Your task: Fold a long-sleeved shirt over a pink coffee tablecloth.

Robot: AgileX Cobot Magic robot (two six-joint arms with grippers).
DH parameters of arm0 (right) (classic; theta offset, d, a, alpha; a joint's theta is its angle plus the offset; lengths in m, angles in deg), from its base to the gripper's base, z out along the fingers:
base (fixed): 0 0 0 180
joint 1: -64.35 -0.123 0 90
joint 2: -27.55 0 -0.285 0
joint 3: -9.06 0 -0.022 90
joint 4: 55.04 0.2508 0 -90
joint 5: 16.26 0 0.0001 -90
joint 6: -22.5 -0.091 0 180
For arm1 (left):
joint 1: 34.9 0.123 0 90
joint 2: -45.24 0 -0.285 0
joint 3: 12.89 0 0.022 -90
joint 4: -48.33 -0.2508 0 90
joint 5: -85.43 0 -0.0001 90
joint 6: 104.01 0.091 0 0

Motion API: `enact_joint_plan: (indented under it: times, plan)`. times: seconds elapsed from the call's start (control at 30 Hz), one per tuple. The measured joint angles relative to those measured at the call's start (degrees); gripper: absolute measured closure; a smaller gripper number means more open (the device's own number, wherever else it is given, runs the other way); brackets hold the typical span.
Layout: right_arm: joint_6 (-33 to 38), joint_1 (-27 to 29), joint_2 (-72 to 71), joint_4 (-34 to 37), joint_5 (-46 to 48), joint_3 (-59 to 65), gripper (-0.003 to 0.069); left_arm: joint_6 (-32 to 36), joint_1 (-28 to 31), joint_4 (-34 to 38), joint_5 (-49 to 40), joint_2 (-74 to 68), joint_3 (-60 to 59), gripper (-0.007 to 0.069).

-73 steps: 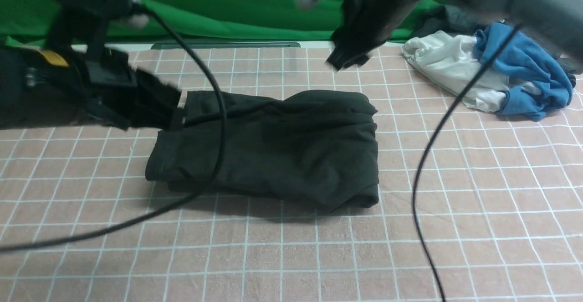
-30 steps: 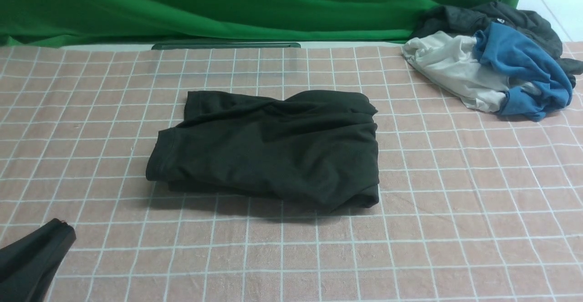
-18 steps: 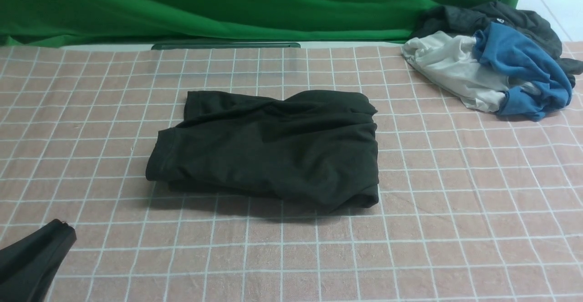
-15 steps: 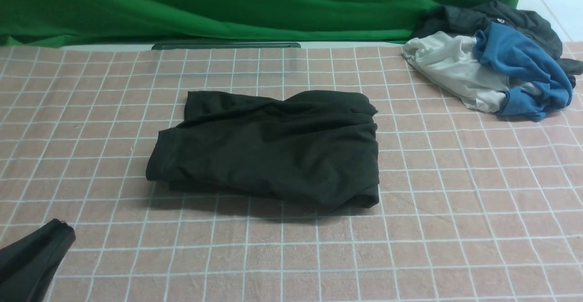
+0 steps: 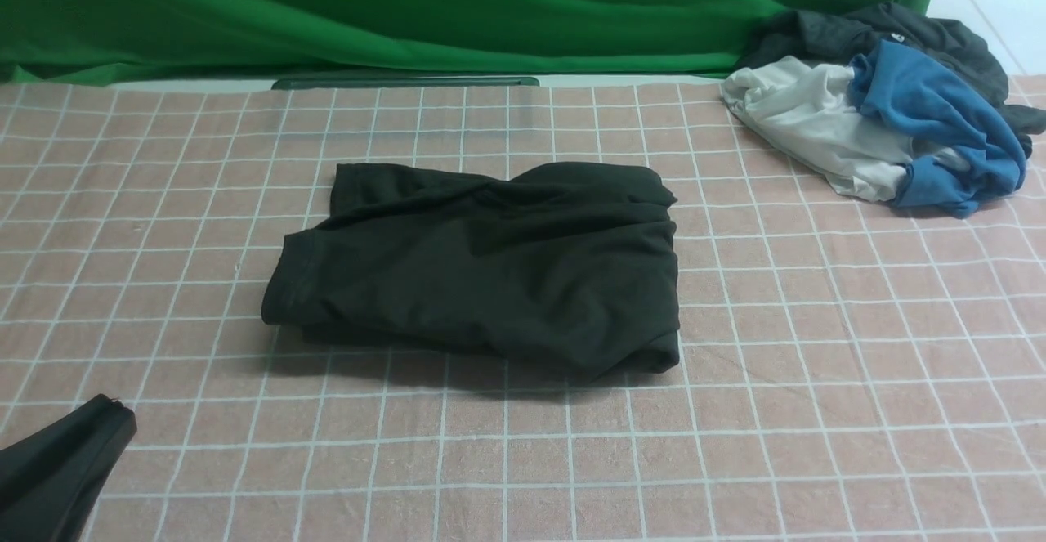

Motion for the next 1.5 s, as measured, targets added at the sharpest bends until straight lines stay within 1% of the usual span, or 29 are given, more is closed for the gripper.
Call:
enact_joint_plan:
  times: [0.43,0.73,1.17,1.27,1.33,1.4,1.47,1.5]
  plan:
    - [0.09,0.0,-0.23,0.0,0.12,0.0,0.0633,0.0,0.0,0.0,0.0,0.0,-0.04,0.0606]
    - [0.09,0.0,-0.23,0.0,0.12,0.0,0.0597,0.0,0.0,0.0,-0.04,0.0,-0.04,0.0606]
    - [0.09,0.0,-0.23,0.0,0.12,0.0,0.0575,0.0,0.14,-0.76,-0.06,0.15,-0.04,0.0606]
    - [0.09,0.0,-0.23,0.0,0.12,0.0,0.057,-2.51,3.63,-1.74,0.72,1.36,-0.06,0.0606]
    - [0.09,0.0,-0.23,0.0,0.12,0.0,0.0564,-7.25,8.01,-2.42,0.97,1.51,-0.06,0.0606]
    - [0.09,0.0,-0.23,0.0,0.17,0.0,0.0559,-10.5,12.35,-2.63,0.24,1.65,-0.19,0.0606]
    - [0.09,0.0,-0.23,0.0,0.17,0.05,0.0552,-11.93,15.51,-2.57,-1.07,1.72,-1.15,0.0606]
    - [0.09,0.0,-0.23,0.0,0.17,0.05,0.0552,-11.98,16.0,-2.57,-1.22,1.72,-1.51,0.0606]
